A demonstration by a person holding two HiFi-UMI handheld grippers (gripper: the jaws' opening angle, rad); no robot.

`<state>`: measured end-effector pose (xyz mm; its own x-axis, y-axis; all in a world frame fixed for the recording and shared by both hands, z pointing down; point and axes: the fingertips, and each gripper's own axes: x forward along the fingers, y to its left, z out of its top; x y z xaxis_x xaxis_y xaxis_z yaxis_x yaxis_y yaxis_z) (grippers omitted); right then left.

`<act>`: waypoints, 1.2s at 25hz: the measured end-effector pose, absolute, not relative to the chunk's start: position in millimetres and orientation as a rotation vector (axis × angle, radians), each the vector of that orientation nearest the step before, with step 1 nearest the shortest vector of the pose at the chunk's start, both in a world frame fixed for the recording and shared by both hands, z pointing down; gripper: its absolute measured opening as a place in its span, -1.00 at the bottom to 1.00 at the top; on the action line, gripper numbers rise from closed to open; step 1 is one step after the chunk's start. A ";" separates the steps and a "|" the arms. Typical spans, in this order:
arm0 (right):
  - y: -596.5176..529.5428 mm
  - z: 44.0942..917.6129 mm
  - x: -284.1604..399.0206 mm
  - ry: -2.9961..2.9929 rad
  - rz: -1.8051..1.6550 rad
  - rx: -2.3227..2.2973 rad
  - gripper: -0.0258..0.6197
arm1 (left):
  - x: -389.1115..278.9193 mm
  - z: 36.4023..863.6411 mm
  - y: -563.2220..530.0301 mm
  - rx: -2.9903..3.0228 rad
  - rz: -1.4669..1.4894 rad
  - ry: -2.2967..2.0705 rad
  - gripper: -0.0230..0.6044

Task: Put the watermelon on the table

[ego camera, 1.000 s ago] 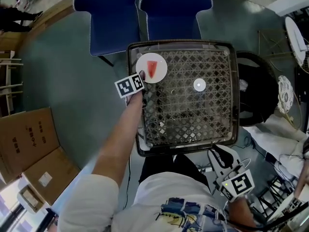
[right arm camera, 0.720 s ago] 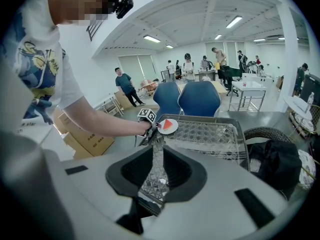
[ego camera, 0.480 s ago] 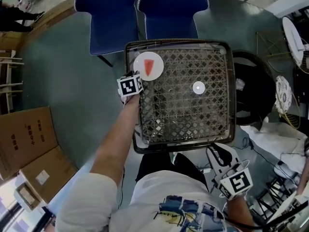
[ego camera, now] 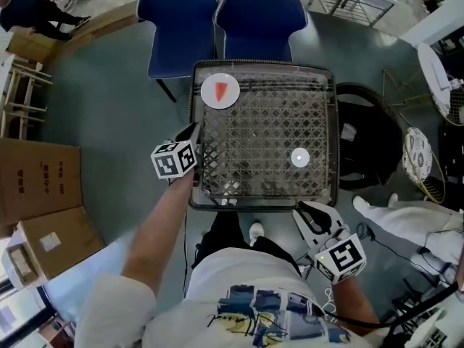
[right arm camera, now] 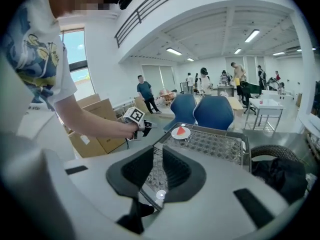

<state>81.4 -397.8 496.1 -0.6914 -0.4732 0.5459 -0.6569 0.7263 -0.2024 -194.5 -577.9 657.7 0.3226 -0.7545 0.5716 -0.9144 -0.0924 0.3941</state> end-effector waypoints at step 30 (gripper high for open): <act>-179.6 441.2 40.3 -2.756 0.206 0.371 -0.89 | -6.5 414.5 -147.5 2.453 0.205 -1.003 -0.90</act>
